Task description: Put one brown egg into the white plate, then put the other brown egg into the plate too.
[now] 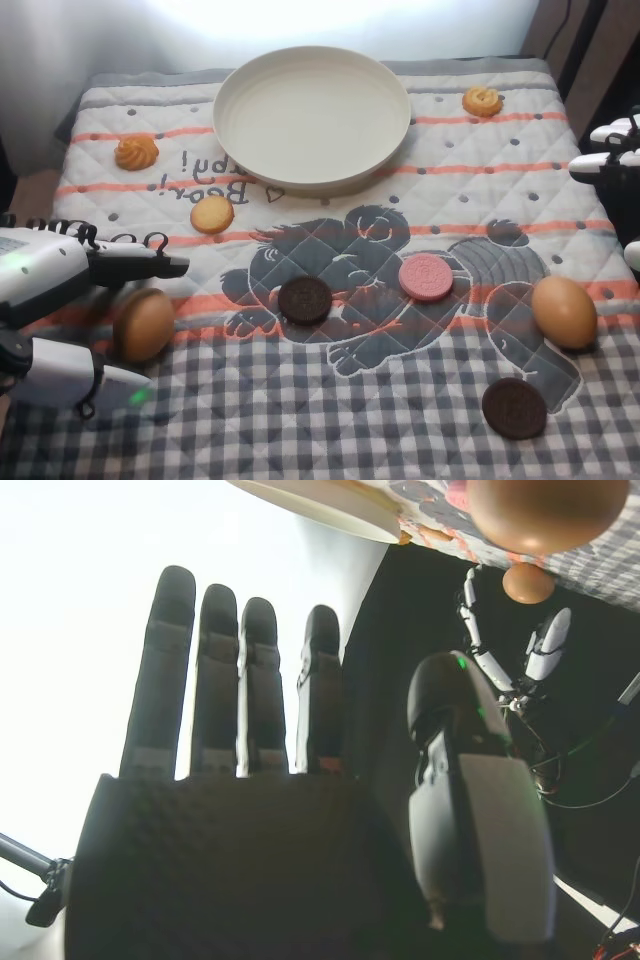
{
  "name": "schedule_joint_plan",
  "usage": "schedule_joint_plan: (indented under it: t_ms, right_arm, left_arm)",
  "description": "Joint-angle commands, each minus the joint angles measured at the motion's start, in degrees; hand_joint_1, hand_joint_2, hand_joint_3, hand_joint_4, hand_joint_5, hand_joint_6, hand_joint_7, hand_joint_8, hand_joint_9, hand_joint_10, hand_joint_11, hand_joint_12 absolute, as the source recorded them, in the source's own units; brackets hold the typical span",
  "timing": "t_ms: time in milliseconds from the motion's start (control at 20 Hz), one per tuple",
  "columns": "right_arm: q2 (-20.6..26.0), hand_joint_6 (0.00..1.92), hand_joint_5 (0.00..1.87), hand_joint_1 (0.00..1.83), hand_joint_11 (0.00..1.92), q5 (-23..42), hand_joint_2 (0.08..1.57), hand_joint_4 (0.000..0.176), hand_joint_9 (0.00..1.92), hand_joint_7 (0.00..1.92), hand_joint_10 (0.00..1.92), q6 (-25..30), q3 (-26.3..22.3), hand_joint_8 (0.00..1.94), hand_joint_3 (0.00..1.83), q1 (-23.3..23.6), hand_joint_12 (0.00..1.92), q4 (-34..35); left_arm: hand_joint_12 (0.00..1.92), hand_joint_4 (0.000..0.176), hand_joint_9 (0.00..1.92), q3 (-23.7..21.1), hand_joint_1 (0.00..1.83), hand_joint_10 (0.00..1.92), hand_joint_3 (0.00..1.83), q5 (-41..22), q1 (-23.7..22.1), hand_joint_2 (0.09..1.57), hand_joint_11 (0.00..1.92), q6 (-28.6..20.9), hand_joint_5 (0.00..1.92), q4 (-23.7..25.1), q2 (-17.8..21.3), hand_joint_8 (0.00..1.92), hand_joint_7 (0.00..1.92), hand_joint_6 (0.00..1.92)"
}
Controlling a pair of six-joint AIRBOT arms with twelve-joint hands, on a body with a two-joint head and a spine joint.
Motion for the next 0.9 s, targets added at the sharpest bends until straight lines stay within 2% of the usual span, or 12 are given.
schedule_joint_plan:
  t_ms: [0, 150, 250, 350, 550, 650, 700, 750, 800, 850]
  right_arm:
    - [0.1, 0.00, 0.44, 0.28, 0.41, 6.6, 1.29, 0.110, 0.38, 0.37, 0.00, 0.2, 0.3, 0.00, 0.00, 0.8, 0.04, 1.7]
    - [0.1, 0.00, 0.44, 0.28, 0.40, 6.6, 1.29, 0.129, 0.37, 0.37, 0.00, 0.2, 0.3, 0.00, 0.00, 0.7, 0.03, 1.7]
    - [0.1, 0.00, 0.44, 0.28, 0.40, 6.6, 1.30, 0.123, 0.38, 0.37, 0.00, 0.2, 0.3, 0.00, 0.00, 0.7, 0.03, 1.7]
    - [0.1, 0.00, 0.44, 0.27, 0.41, 6.6, 1.30, 0.126, 0.38, 0.38, 0.00, 0.2, 0.3, 0.00, 0.00, 0.7, 0.03, 1.7]
    - [0.1, 0.01, 0.45, 0.26, 0.41, 6.6, 1.30, 0.102, 0.39, 0.38, 0.00, 0.2, 0.3, 0.00, 0.00, 0.7, 0.03, 1.7]
    - [0.0, 0.00, 0.45, 0.26, 0.42, 6.6, 1.30, 0.105, 0.39, 0.38, 0.00, 0.2, 0.3, 0.00, 0.00, 0.7, 0.03, 1.7]
    - [0.0, 0.00, 0.45, 0.27, 0.42, 6.6, 1.30, 0.105, 0.40, 0.38, 0.01, 0.2, 0.3, 0.00, 0.00, 0.7, 0.03, 1.7]
    - [0.0, 0.00, 0.45, 0.28, 0.42, 6.6, 1.30, 0.113, 0.40, 0.39, 0.01, 0.2, 0.3, 0.00, 0.00, 0.7, 0.04, 1.7]
    - [0.0, 0.00, 0.45, 0.28, 0.43, 6.6, 1.30, 0.114, 0.41, 0.40, 0.01, 0.2, 0.3, 0.01, 0.00, 0.7, 0.04, 1.7]
    - [0.0, 0.00, 0.45, 0.27, 0.43, 6.6, 1.30, 0.117, 0.41, 0.40, 0.01, 0.2, 0.3, 0.01, 0.00, 0.7, 0.04, 1.7]
  left_arm:
    - [0.88, 0.176, 0.60, 0.1, 0.70, 0.03, 0.00, -5.5, -0.8, 0.91, 0.21, 0.0, 0.34, 0.2, 0.3, 0.01, 0.45, 0.00]
    - [0.91, 0.176, 0.72, -0.2, 0.80, 0.03, 0.00, -5.2, -1.1, 0.89, 0.23, 0.0, 0.39, 1.2, 0.4, 0.00, 0.53, 0.00]
    - [0.91, 0.176, 0.77, -0.1, 0.87, 0.04, 0.00, -4.6, -1.3, 0.88, 0.22, 0.0, 0.42, 1.5, 0.2, 0.02, 0.58, 0.01]
    - [0.91, 0.176, 0.77, 0.3, 0.90, 0.04, 0.00, -3.8, -1.6, 0.88, 0.19, 0.0, 0.42, 1.7, -0.2, 0.02, 0.61, 0.00]
    - [0.91, 0.176, 0.83, 0.9, 0.94, 0.03, 0.00, -3.1, -2.1, 0.86, 0.23, 0.0, 0.45, 1.7, -1.0, 0.01, 0.69, 0.01]
    - [0.91, 0.176, 0.83, 1.1, 0.93, 0.03, 0.00, -2.7, -2.4, 0.86, 0.24, 0.0, 0.45, 1.7, -1.4, 0.00, 0.68, 0.00]
    - [0.93, 0.168, 0.84, 1.2, 0.92, 0.03, 0.00, -2.6, -2.5, 0.87, 0.28, 0.0, 0.47, 1.7, -1.5, 0.01, 0.68, 0.01]
    - [0.98, 0.147, 0.85, 1.2, 0.92, 0.03, 0.00, -2.6, -2.6, 0.89, 0.35, 0.0, 0.56, 1.7, -1.6, 0.00, 0.71, 0.01]
    - [1.06, 0.133, 0.87, 1.3, 0.91, 0.03, 0.00, -2.6, -2.6, 0.90, 0.41, 0.0, 0.61, 1.7, -1.7, 0.00, 0.73, 0.01]
    - [1.06, 0.113, 0.89, 1.3, 0.92, 0.03, 0.00, -2.6, -2.7, 0.91, 0.50, 0.0, 0.68, 1.7, -1.8, 0.00, 0.76, 0.01]
